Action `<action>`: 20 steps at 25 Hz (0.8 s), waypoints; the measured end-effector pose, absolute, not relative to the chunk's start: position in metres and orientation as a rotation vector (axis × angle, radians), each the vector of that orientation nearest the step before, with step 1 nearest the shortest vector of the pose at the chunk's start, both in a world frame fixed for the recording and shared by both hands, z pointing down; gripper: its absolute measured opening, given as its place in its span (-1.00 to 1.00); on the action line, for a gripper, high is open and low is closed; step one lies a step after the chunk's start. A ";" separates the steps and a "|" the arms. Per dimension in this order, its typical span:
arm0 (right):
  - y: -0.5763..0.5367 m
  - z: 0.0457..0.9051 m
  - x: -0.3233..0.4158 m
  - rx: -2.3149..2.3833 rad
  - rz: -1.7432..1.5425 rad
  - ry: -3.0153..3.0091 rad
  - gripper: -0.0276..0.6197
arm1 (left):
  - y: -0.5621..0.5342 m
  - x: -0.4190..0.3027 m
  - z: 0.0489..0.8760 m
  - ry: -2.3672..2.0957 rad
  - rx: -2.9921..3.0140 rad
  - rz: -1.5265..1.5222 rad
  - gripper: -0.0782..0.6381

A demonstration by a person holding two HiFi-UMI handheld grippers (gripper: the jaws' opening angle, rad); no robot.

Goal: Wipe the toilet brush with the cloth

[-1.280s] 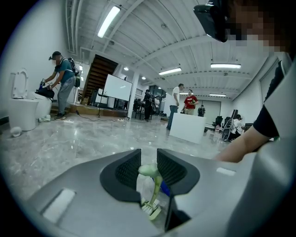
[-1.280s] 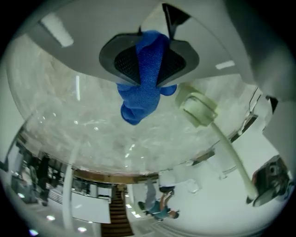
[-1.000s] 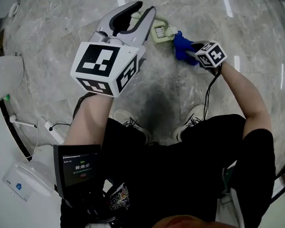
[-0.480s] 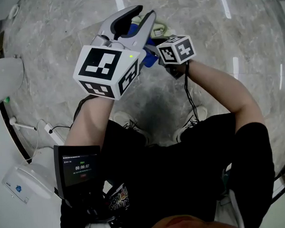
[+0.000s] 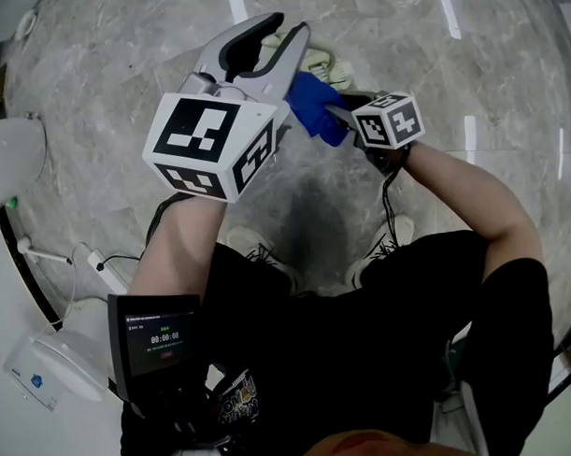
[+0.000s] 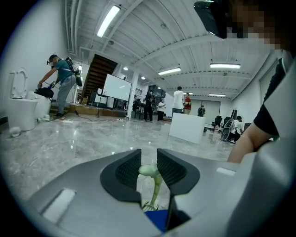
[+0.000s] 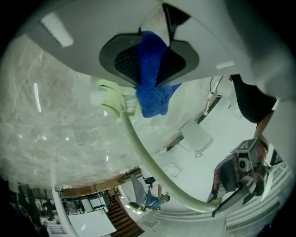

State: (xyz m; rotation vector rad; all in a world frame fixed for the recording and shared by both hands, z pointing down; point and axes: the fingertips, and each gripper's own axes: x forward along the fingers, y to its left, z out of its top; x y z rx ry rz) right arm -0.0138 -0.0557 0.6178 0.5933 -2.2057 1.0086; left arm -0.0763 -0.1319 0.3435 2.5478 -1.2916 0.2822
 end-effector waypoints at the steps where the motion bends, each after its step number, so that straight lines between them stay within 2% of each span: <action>1: -0.052 0.622 0.000 0.587 1.001 -2.182 -0.58 | -0.132 -0.077 0.343 -1.293 2.547 0.282 -0.46; 9: -0.092 0.666 0.120 0.962 1.040 -1.956 -0.58 | -0.132 -0.076 0.340 -1.292 2.555 0.286 -0.46; 14: -0.131 0.657 0.083 0.928 1.070 -2.041 -0.58 | -0.133 -0.076 0.339 -1.304 2.553 0.286 -0.46; 20: -0.132 0.608 0.040 0.854 1.088 -2.215 -0.59 | -0.133 -0.075 0.341 -1.300 2.553 0.300 -0.46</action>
